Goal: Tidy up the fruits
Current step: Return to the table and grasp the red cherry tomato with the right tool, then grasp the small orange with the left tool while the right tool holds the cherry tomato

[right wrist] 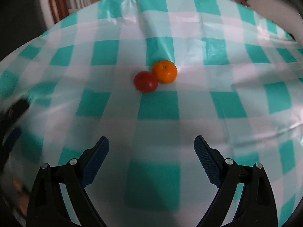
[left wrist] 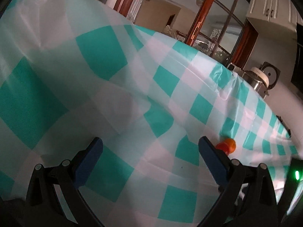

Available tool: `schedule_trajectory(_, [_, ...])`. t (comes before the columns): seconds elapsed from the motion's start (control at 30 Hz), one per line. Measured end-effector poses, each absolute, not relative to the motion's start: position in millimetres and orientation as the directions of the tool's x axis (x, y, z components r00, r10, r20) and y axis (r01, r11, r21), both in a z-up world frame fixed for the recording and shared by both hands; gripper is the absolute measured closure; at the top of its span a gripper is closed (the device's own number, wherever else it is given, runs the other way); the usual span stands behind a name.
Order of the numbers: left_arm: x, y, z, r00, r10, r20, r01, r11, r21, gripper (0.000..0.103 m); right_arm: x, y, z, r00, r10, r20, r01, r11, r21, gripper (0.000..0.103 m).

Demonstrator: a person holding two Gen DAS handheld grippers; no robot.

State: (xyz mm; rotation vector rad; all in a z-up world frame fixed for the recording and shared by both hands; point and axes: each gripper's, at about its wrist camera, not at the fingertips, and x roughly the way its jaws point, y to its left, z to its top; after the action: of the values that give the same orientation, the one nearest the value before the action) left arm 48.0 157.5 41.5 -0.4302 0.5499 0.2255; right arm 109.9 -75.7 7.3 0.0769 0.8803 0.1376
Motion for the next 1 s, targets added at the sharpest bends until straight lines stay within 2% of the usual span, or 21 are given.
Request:
schedule_trajectory(0.13, [43.5,155.0,43.5,0.844,0.104,-0.527,-0.319,0.886,-0.336,0.002,145.8,-73.1,3.4,0.609,0.178,-0.773,-0.017,0.977,0.212,0.014])
schedule_trajectory(0.23, [41.1,156.2,43.5,0.848,0.103,-0.52,-0.322,0.88,-0.35,0.002,165.1,-68.2,3.5,0.626,0.145,-0.766,0.041,0.975,0.219,0.025])
schedule_trajectory(0.37, [40.8,154.4,42.5,0.847,0.107,-0.52,-0.325,0.88,-0.348,0.002,183.9,-61.2,3.5,0.639,0.091,-0.763,0.097,0.976,0.197,0.038])
schedule_trajectory(0.47, [41.8,154.5,42.2,0.847,0.103,-0.522,-0.322,0.881,-0.348,0.002,196.5,-57.3,3.0,0.642,0.052,-0.765,0.138,0.974,0.181,0.04])
schedule_trajectory(0.6, [41.5,152.7,41.2,0.844,0.103,-0.527,-0.323,0.882,-0.344,0.002,203.0,-44.4,1.0,0.631,-0.041,-0.775,0.164,0.983,0.081,0.046])
schedule_trajectory(0.7, [41.4,152.8,40.9,0.842,0.1,-0.53,-0.321,0.882,-0.345,0.002,197.8,-42.6,1.0,0.636,-0.025,-0.772,0.114,0.991,0.063,0.063])
schedule_trajectory(1.0, [43.2,147.8,38.9,0.835,0.065,-0.546,-0.294,0.892,-0.344,0.002,115.6,-123.9,4.6,0.676,0.129,-0.726,-0.002,0.985,0.173,0.063])
